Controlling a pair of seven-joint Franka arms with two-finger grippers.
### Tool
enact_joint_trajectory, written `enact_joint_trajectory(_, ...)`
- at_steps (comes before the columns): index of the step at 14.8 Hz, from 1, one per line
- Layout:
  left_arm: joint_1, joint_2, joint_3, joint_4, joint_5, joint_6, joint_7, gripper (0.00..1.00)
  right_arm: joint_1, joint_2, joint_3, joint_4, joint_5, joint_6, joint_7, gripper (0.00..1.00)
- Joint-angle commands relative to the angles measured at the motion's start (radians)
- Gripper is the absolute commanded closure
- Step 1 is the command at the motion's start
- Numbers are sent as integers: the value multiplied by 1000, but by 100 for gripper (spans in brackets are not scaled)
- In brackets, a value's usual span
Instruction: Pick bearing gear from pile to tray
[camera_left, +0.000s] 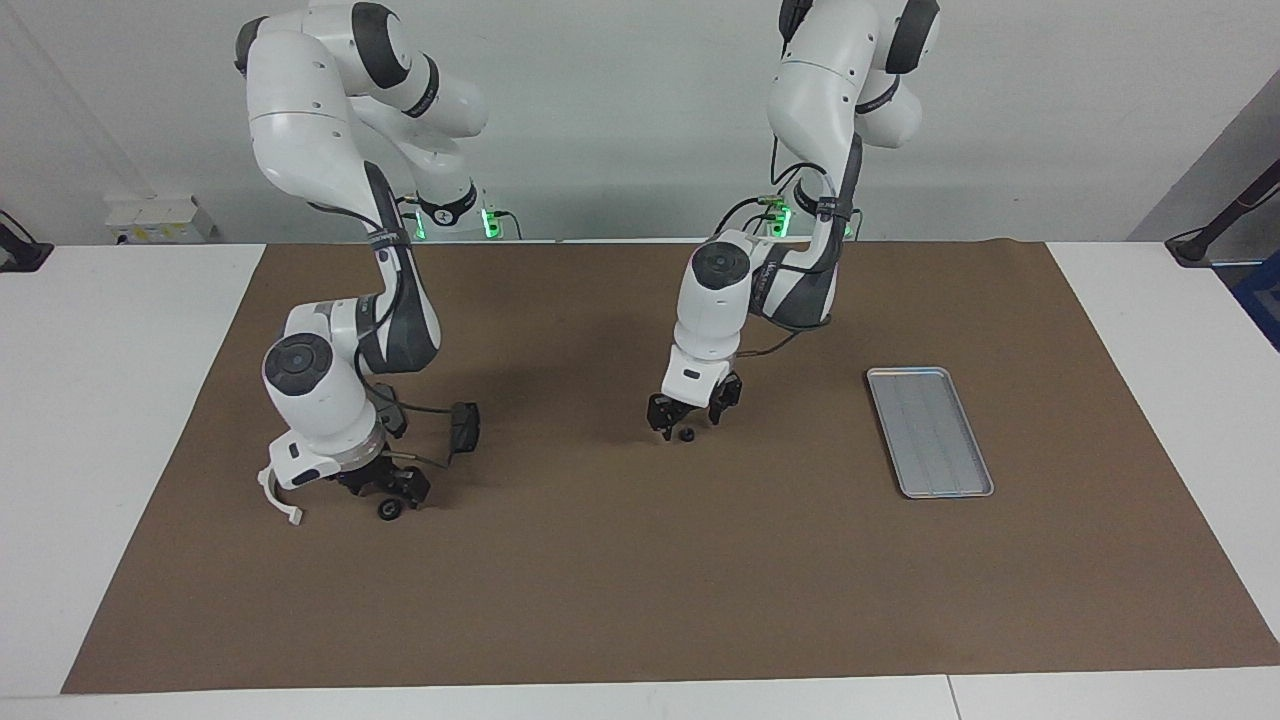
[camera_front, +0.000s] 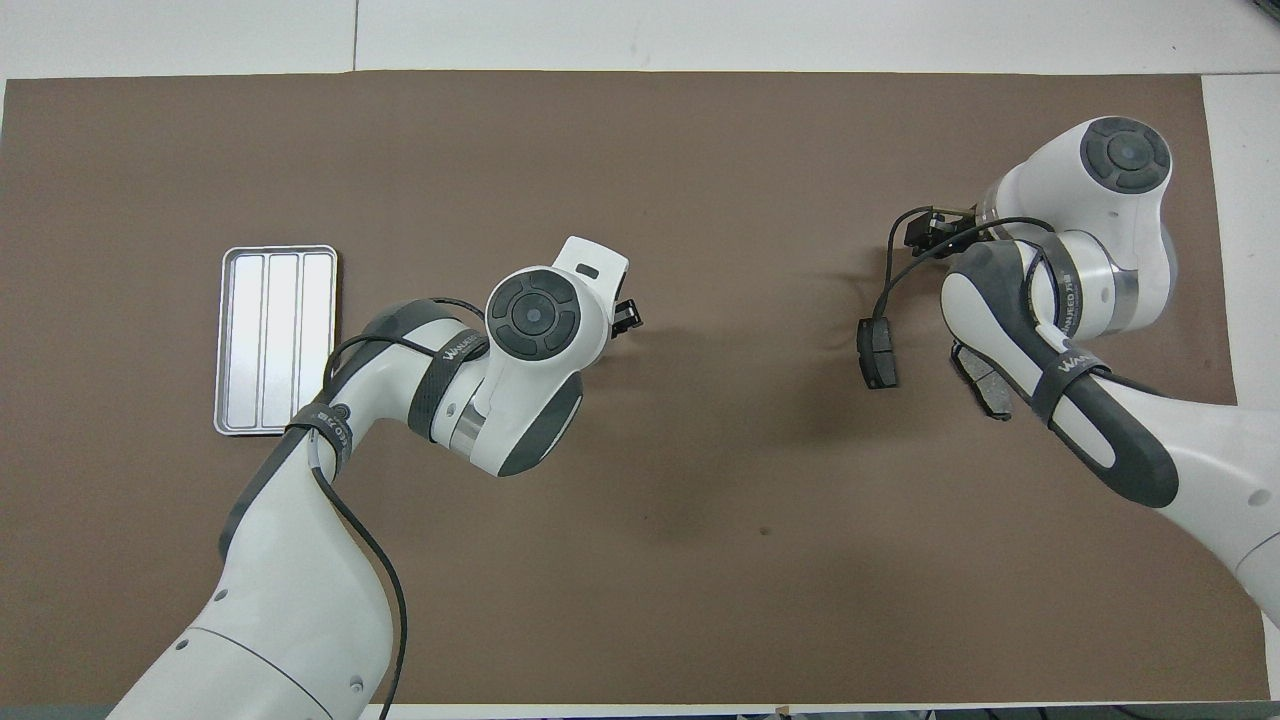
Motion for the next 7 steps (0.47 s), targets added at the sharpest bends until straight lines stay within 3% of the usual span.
enact_joint_trajectory(1,-12,-4,9,-35,19,49,-20,8,-17,13,14,-5,-25,65,-1,6)
enact_joint_trajectory(3,-15,-6,9,-38,19,49,-22,9,-17,21,14,-5,-25,76,-1,8)
enact_joint_trajectory(5,-15,-4,9,-38,19,49,-22,22,-17,24,14,-7,-24,76,2,9)
enact_joint_trajectory(7,-13,-6,9,-38,19,49,-22,65,-17,25,14,-10,-24,78,10,13)
